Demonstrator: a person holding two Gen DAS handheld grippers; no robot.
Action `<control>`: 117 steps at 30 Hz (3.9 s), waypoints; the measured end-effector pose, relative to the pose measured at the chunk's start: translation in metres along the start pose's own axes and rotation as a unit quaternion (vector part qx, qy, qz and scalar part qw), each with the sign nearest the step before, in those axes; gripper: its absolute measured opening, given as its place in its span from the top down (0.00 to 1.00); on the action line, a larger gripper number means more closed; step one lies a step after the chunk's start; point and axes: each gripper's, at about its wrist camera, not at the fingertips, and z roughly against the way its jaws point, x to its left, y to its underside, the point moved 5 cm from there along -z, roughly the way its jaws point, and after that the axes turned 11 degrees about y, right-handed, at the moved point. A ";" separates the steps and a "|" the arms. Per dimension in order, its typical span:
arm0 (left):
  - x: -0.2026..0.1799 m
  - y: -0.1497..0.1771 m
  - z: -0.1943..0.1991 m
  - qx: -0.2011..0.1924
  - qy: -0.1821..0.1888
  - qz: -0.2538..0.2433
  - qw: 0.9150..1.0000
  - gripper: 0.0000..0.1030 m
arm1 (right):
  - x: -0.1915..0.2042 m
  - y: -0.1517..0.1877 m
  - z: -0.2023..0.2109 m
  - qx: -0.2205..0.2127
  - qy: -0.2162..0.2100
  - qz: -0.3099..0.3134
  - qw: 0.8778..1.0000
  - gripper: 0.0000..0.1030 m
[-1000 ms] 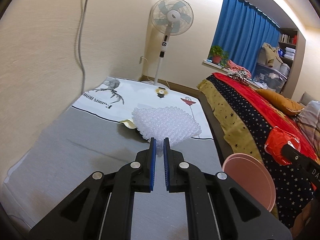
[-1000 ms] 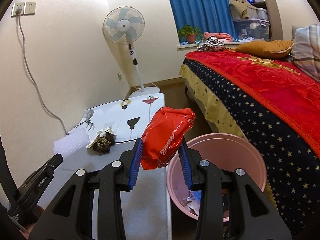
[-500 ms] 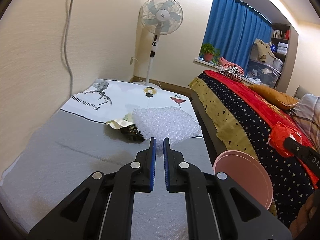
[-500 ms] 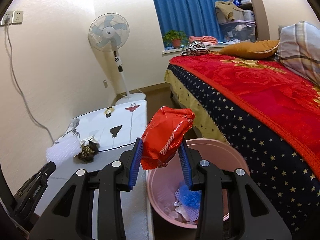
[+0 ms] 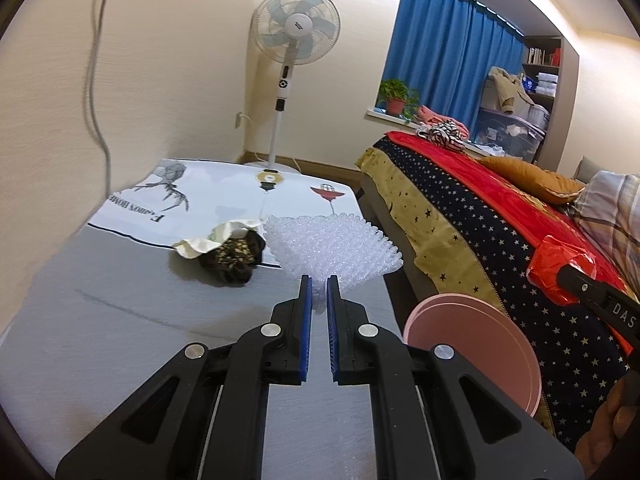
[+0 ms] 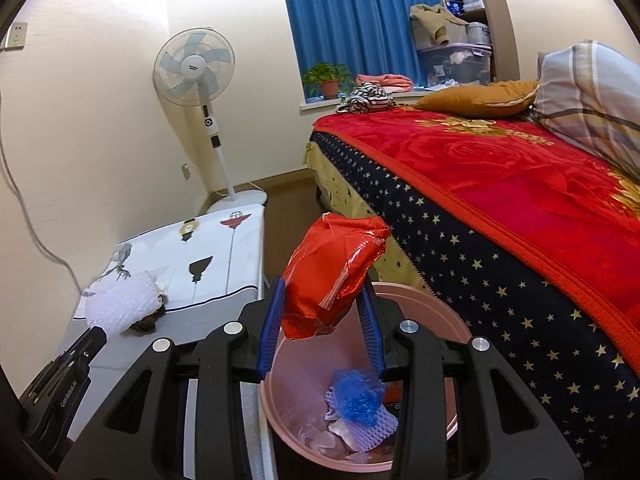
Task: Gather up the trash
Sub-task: 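Carry the red bag and white net over the pink wastebasket, then open both grippers to drop the bag and net into the wastebasket, then move both open grippers back toward the remaining trash on the board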
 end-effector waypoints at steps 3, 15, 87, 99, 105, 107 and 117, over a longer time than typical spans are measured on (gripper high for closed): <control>-0.005 0.002 -0.005 0.003 0.004 -0.004 1.000 0.93 | -0.003 0.000 -0.004 0.000 0.008 -0.003 1.000 0.64; -0.018 0.010 -0.025 0.017 0.022 -0.008 1.000 0.93 | -0.019 0.003 -0.018 0.000 0.038 -0.020 0.999 0.64; -0.058 0.025 -0.059 0.073 0.097 -0.029 0.992 0.73 | -0.037 0.009 -0.024 0.012 0.082 -0.030 0.996 0.45; -0.021 0.012 -0.042 0.048 0.066 -0.011 0.997 0.73 | 0.006 0.009 -0.016 0.001 0.036 -0.005 0.999 0.51; -0.001 0.007 -0.034 0.032 0.043 -0.001 0.999 0.75 | 0.027 0.010 -0.014 0.000 0.013 0.002 1.000 0.56; 0.008 0.005 -0.030 0.026 0.034 0.002 0.999 0.78 | 0.036 0.010 -0.014 0.000 0.001 0.004 1.000 0.59; 0.046 0.003 -0.017 0.009 -0.010 0.017 1.000 0.82 | 0.084 0.016 -0.014 0.001 -0.067 0.014 0.998 0.70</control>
